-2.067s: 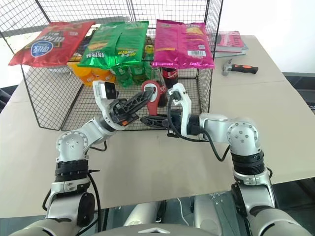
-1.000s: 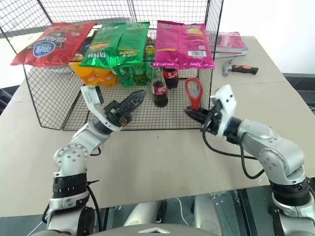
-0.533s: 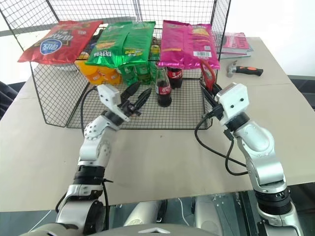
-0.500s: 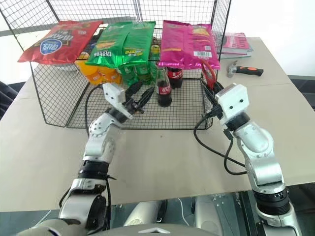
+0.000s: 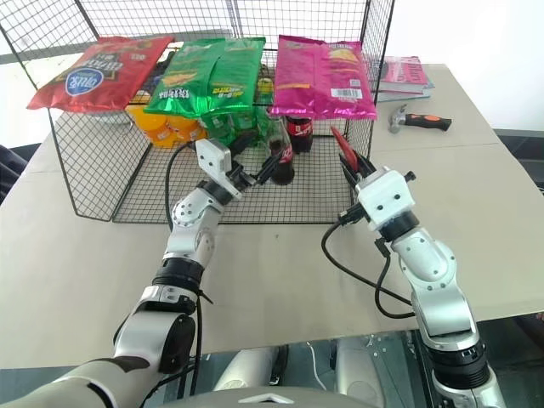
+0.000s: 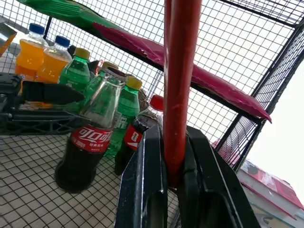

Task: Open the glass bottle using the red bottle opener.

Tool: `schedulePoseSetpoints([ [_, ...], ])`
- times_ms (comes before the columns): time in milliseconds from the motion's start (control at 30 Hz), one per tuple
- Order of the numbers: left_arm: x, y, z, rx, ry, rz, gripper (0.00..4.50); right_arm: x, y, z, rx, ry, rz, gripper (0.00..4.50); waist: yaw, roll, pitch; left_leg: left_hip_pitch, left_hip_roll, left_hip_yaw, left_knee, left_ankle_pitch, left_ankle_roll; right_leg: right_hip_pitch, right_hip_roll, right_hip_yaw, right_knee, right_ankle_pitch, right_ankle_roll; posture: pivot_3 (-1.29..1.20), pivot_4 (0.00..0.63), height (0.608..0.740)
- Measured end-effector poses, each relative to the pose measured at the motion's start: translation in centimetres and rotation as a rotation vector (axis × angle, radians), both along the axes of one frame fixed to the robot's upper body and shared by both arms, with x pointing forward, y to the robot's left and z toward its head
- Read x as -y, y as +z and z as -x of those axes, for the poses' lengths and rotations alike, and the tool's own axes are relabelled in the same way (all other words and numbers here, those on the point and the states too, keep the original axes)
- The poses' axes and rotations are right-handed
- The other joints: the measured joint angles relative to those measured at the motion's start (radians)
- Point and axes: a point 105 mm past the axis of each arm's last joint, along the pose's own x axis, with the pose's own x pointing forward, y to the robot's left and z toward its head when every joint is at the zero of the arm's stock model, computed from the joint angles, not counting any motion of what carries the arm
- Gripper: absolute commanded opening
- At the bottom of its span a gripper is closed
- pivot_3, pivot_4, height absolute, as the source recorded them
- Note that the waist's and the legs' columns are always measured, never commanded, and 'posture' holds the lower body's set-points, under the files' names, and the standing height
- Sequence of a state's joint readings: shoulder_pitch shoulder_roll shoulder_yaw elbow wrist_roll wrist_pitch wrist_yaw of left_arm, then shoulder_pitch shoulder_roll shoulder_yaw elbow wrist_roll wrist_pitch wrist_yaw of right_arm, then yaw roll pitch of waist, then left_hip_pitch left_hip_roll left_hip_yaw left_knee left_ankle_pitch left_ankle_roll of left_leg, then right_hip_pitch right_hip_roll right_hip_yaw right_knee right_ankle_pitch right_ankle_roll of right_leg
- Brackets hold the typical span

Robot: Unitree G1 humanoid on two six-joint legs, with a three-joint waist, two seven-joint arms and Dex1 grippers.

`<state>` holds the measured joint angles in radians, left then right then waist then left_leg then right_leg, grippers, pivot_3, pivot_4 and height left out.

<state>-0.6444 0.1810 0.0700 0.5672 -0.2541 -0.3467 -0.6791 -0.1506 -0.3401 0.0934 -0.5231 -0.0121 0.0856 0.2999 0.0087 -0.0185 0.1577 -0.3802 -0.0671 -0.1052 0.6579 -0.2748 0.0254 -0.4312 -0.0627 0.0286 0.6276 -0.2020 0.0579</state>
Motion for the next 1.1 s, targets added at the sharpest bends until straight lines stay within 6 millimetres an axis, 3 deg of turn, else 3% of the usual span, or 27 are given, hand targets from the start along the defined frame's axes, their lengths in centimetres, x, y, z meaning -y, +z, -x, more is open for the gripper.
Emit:
schedulePoseSetpoints([
  [667, 2.4, -0.6, -3.5, -0.093, 0.017, -0.082, 4.48, -0.7, -0.3, 0.2, 0.000, 0.015, -0.006, 0.00, 0.001, 0.000, 0.000, -0.001, -0.001, -0.001, 0.008, 0.000, 0.000, 0.002, 0.001, -0.001, 0.005, 0.000, 0.001, 0.00, 0.150, 0.740],
  [967, 3.1, 0.4, -4.9, -0.114, 0.043, -0.113, 4.48, -1.0, -0.3, 0.2, 0.003, 0.014, -0.001, 0.00, -0.001, 0.000, 0.000, 0.000, -0.001, -0.001, 0.010, 0.000, 0.000, 0.002, 0.001, -0.001, 0.007, 0.000, 0.001, 0.00, 0.150, 0.740],
  [1100, 3.2, 0.3, -4.9, -0.121, 0.041, -0.119, 3.41, -1.0, -0.4, 0.2, 0.004, 0.011, 0.002, 0.00, -0.006, 0.000, 0.000, 0.000, -0.001, -0.001, 0.010, 0.000, 0.000, 0.002, 0.001, -0.001, 0.007, 0.000, 0.001, 0.00, 0.150, 0.740],
])
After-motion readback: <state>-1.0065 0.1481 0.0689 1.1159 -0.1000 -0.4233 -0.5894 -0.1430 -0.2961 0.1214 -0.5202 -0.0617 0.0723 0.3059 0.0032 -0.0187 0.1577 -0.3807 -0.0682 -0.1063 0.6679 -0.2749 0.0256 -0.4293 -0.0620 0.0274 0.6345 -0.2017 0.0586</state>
